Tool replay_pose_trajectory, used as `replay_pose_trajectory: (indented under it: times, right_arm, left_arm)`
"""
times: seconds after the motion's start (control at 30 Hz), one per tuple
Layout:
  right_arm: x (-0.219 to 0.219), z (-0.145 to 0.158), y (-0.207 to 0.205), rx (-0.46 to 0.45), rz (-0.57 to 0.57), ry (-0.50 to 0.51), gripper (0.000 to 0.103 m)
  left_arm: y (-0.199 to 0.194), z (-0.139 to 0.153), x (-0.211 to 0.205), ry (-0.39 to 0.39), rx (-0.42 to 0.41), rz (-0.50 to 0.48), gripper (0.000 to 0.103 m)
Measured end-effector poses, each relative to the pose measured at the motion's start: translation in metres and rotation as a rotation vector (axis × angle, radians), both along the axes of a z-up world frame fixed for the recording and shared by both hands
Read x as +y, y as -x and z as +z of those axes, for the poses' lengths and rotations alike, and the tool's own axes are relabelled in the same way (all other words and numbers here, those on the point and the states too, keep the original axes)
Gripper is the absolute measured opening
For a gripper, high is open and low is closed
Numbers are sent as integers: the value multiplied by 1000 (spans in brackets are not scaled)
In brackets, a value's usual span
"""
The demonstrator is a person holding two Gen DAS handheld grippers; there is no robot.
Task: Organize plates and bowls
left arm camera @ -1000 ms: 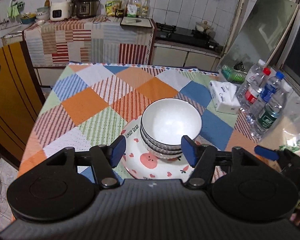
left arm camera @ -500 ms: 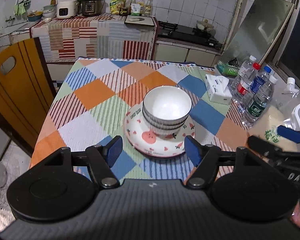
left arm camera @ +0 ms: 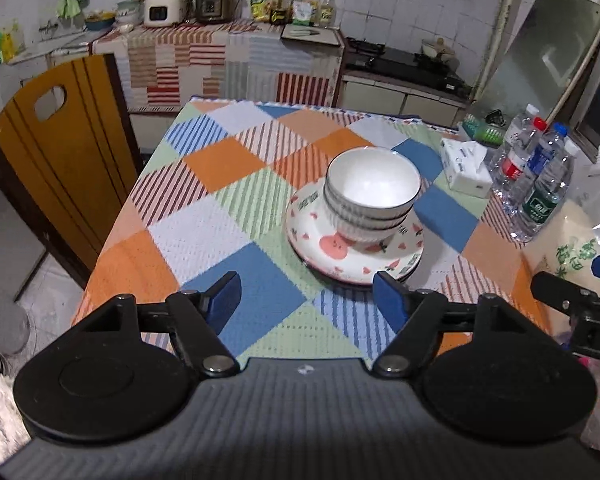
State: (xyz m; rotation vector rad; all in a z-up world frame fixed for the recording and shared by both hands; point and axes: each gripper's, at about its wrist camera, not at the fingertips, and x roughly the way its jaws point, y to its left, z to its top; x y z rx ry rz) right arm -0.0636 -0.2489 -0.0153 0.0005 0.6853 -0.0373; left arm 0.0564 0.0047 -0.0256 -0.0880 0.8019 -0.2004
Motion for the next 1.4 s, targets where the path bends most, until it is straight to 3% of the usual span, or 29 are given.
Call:
replay_pose_trajectory:
  times: [0.4, 0.67, 0.97, 1.4]
  right_arm:
    - [13, -8, 7, 19, 6, 34, 99]
    - [15, -11, 8, 24, -6, 30, 99]
    - [13, -14, 11, 16, -27, 33, 99]
    - [13, -18, 14, 13, -40, 48, 99]
  left_arm:
    - [12, -4, -2, -26, -34, -1, 74]
    - [19, 0, -8, -79, -90, -2, 85]
    - [17, -7, -8, -92, -70, 4, 91]
    - [18, -7, -10, -116, -106, 9, 102]
